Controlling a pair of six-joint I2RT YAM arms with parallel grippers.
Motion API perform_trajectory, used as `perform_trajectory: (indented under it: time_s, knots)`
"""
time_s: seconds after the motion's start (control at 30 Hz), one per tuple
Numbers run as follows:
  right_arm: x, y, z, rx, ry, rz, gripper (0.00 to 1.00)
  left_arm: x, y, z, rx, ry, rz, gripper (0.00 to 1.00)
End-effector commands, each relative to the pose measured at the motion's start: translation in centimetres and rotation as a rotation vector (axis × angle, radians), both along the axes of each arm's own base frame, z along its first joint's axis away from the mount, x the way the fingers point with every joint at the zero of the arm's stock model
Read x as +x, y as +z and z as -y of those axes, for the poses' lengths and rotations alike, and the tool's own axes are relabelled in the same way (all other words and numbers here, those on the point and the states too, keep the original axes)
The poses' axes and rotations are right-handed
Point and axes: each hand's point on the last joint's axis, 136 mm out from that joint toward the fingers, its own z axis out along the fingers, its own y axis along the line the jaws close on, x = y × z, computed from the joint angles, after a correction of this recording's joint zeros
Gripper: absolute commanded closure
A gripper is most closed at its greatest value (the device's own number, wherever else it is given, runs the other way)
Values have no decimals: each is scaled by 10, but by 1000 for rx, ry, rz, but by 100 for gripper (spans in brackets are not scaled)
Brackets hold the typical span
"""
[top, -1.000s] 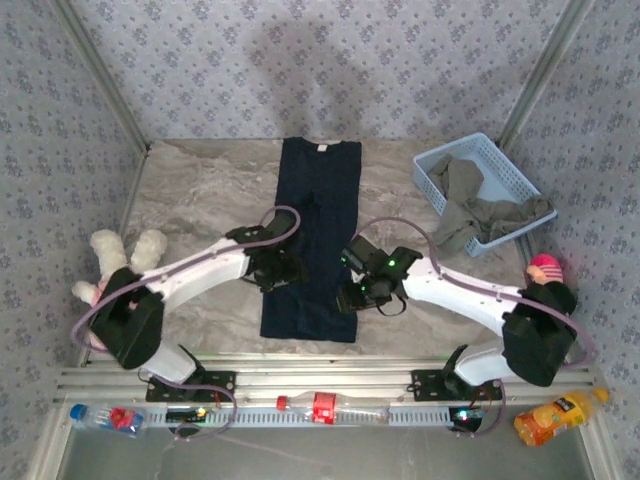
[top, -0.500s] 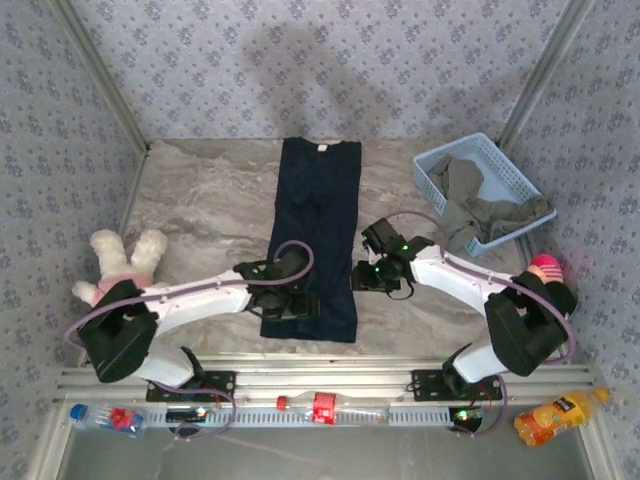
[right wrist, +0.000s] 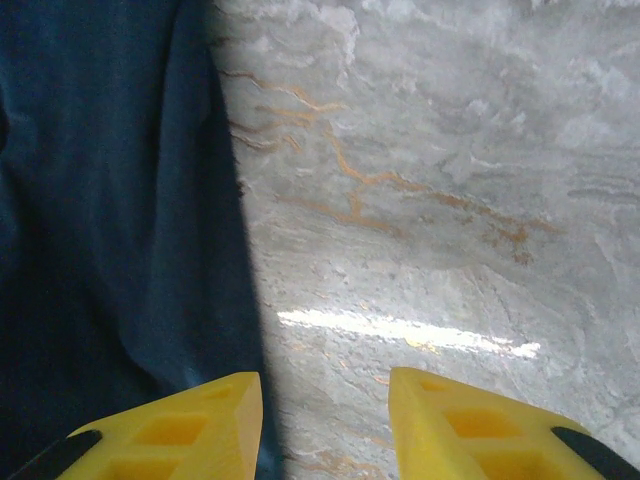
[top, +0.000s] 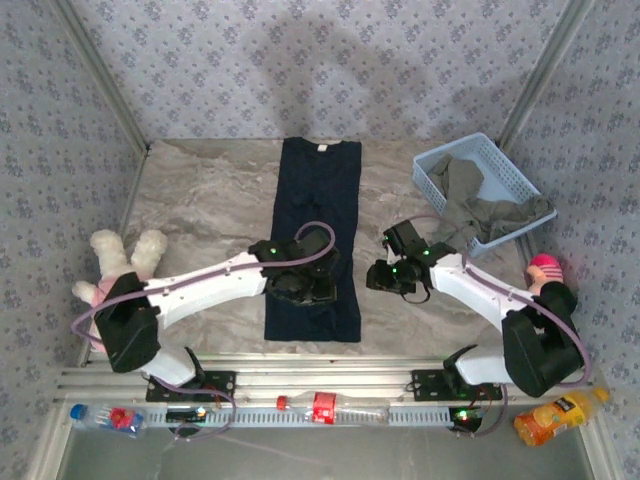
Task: Fold and stack the mixed laundry pile
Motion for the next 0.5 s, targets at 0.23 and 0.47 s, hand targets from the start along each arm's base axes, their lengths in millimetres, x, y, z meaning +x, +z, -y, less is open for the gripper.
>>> perform_trajectory:
  time_s: [0.23, 0.47]
  knots:
    - [-12, -7, -4, -64, 50, -15, 60, -39, -43, -99, 233, 178, -70, 28]
    - [-12, -2, -21, -85, 107, 6, 60, 5, -24, -77, 20, 278, 96, 33]
